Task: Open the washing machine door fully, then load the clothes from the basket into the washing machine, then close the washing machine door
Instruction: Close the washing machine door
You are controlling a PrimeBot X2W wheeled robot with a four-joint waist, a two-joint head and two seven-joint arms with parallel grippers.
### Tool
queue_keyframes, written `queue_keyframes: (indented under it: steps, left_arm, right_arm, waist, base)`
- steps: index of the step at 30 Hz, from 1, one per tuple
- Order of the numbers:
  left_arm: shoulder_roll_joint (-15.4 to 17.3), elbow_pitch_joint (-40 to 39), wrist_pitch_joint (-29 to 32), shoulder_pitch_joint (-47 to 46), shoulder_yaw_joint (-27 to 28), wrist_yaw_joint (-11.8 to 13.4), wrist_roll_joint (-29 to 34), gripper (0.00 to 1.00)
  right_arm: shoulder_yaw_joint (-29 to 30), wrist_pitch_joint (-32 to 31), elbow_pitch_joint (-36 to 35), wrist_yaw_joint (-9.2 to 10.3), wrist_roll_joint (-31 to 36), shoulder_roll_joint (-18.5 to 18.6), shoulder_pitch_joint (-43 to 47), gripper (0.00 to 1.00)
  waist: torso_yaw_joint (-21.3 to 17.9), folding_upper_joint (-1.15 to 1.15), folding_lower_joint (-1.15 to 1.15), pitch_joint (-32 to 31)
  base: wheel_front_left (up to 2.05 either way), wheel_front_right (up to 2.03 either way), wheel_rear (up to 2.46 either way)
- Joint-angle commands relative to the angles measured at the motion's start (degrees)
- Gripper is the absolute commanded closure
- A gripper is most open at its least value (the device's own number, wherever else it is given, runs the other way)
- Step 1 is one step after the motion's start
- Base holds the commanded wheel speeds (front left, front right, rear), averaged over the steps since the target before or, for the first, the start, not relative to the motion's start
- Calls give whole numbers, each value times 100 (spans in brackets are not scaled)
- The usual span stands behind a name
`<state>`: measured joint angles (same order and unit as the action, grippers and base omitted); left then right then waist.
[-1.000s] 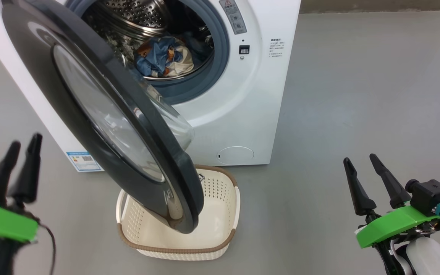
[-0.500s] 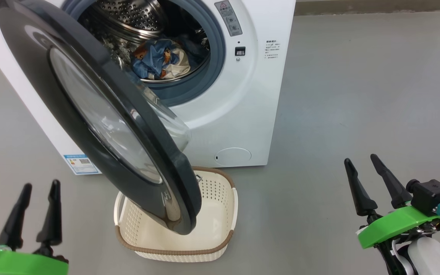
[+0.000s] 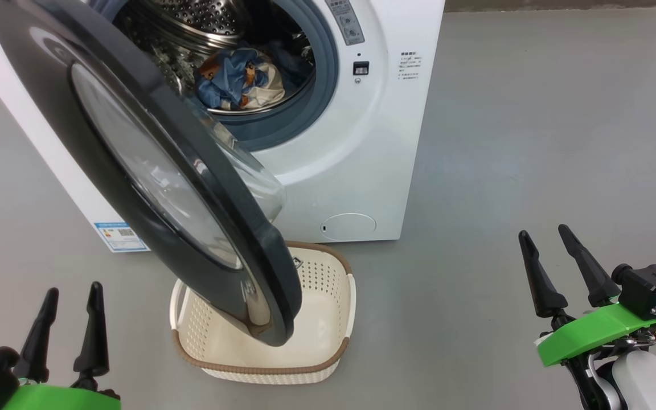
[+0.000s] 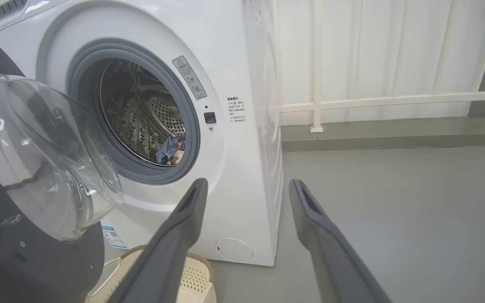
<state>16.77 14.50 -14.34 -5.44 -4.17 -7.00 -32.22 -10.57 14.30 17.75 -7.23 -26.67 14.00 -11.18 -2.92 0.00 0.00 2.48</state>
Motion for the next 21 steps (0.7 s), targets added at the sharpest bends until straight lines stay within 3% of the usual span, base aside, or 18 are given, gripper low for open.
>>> queue_keyframes:
  steps: [1, 21]
  left_arm:
    - [82, -169, -63, -133, 299, 20, 128, 0]
    - [-233, -160, -65, -78, 532, -42, 562, 0]
  right_arm:
    - [-51, 70, -158, -25, 83, 58, -82, 0]
    - [-47, 70, -174, -25, 105, 71, -114, 0]
  waist:
    - [14, 0, 0, 2]
    - [87, 0, 0, 11]
  base:
    - [0, 0, 0]
    - [0, 0, 0]
